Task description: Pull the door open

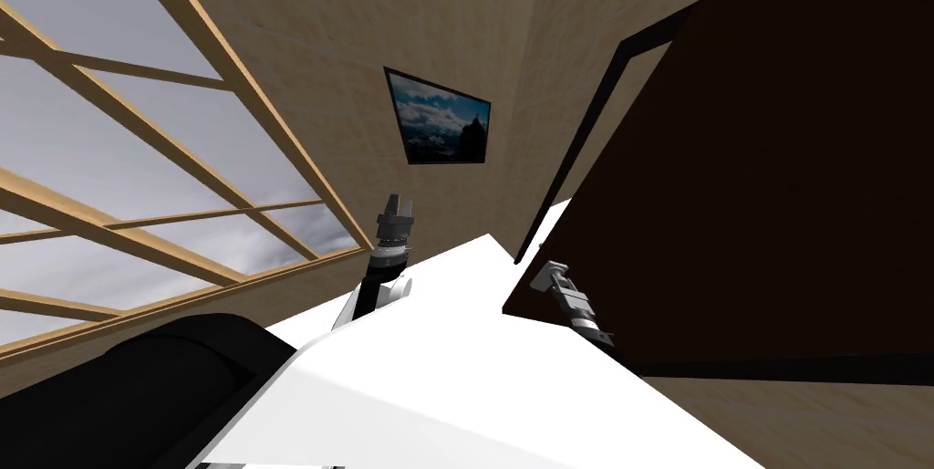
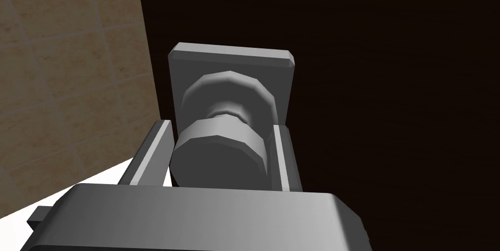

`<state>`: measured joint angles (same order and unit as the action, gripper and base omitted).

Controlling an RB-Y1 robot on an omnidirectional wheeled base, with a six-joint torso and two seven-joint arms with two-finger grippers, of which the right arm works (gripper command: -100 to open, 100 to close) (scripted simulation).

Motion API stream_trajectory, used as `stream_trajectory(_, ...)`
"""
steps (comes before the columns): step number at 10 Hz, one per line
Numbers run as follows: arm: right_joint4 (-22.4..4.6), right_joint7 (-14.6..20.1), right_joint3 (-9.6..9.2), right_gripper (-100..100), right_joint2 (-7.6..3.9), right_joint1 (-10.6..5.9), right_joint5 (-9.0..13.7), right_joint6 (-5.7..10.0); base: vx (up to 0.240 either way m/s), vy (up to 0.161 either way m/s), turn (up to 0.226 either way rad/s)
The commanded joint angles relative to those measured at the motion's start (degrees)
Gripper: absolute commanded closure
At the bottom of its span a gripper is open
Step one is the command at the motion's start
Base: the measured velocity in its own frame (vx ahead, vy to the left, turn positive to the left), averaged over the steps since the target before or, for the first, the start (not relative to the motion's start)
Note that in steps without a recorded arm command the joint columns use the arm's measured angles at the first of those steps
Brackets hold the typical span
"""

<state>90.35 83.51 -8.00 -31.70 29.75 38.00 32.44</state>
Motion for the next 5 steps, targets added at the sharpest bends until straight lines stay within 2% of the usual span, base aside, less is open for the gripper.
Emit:
stream_trajectory(1, 0.0, 0.0, 0.00, 100, 0.00, 0.00, 0.0, 0.00, -0.106, -0.008, 0.031)
stream_trajectory(2, -0.1, 0.6, -0.60, 100, -0.74, 0.40, -0.1, 0.66, -0.132, -0.018, 0.131)
stream_trajectory(3, -0.2, 0.8, -0.71, 100, -0.94, 0.49, -0.1, 0.85, -0.203, -0.047, 0.129)
stream_trajectory(5, -0.4, 1.7, -1.38, 100, -2.13, 1.05, -0.2, 1.96, -0.218, -0.060, 0.164)
